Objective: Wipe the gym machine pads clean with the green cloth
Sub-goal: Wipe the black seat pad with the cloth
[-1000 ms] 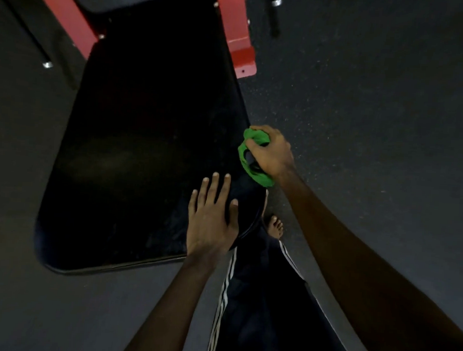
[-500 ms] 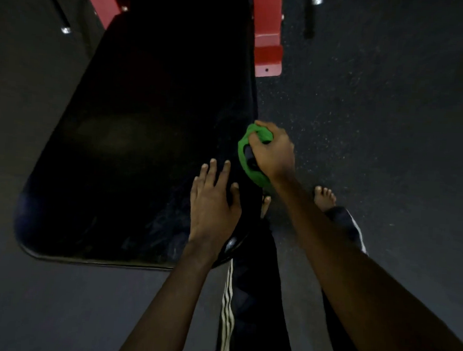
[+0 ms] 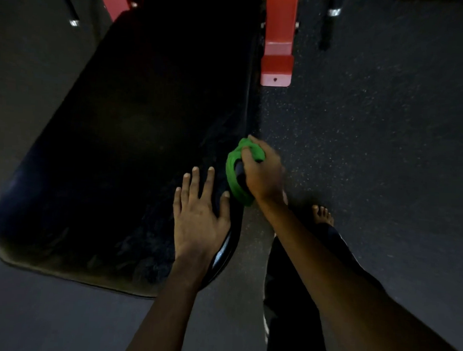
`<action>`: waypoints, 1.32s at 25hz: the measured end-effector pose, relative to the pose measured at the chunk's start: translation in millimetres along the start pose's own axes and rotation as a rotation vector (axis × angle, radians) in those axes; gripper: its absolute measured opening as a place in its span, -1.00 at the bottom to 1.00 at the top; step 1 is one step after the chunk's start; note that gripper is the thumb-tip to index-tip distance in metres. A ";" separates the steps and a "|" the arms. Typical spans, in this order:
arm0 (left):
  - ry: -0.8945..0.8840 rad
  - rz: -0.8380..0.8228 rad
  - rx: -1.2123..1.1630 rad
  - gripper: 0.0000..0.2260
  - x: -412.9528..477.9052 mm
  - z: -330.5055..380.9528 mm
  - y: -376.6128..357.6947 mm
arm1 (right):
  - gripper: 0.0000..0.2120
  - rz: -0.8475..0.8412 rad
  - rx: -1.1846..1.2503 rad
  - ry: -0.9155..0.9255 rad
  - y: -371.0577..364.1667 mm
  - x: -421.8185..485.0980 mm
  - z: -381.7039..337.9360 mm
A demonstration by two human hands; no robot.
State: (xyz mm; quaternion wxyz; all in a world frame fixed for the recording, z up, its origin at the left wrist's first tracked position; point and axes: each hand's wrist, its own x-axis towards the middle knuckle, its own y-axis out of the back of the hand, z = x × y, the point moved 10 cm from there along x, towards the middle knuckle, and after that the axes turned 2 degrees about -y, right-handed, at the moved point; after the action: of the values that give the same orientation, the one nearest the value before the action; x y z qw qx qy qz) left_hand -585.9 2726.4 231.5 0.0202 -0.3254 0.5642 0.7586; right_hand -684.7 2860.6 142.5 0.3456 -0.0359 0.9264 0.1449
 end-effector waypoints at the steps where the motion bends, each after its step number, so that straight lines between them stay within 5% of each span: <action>1: 0.009 0.003 0.004 -0.44 -0.2 0.7 -0.1 | -0.63 0.023 -0.015 -0.017 -1.6 16.6 -5.2; 6: -0.001 0.004 0.024 -0.42 13.4 4.3 -2.6 | -0.63 0.024 0.010 -0.066 -10.2 77.6 -21.2; 13: -0.019 -0.050 0.001 -0.24 53.0 22.4 -4.6 | -0.61 -0.070 -0.043 -0.011 -5.7 33.9 -11.8; 21: -0.016 0.021 -0.035 -0.33 66.2 29.0 -7.5 | -0.60 0.039 -0.082 -0.031 -17.4 179.0 -59.8; 28: -0.028 0.036 -0.095 -0.39 127.2 54.3 -7.7 | -0.66 -0.077 0.035 0.071 -14.9 137.4 -27.1; 33: -0.005 0.035 -0.032 -0.42 144.4 61.0 -23.0 | -0.65 0.006 0.005 0.146 -24.3 178.5 -47.9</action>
State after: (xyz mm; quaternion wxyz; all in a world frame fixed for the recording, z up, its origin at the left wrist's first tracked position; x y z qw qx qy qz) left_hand -719.1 2739.2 146.8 0.0031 -0.3141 0.5575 0.7685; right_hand -846.2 2829.3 54.8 0.2765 -0.0426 0.9497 0.1405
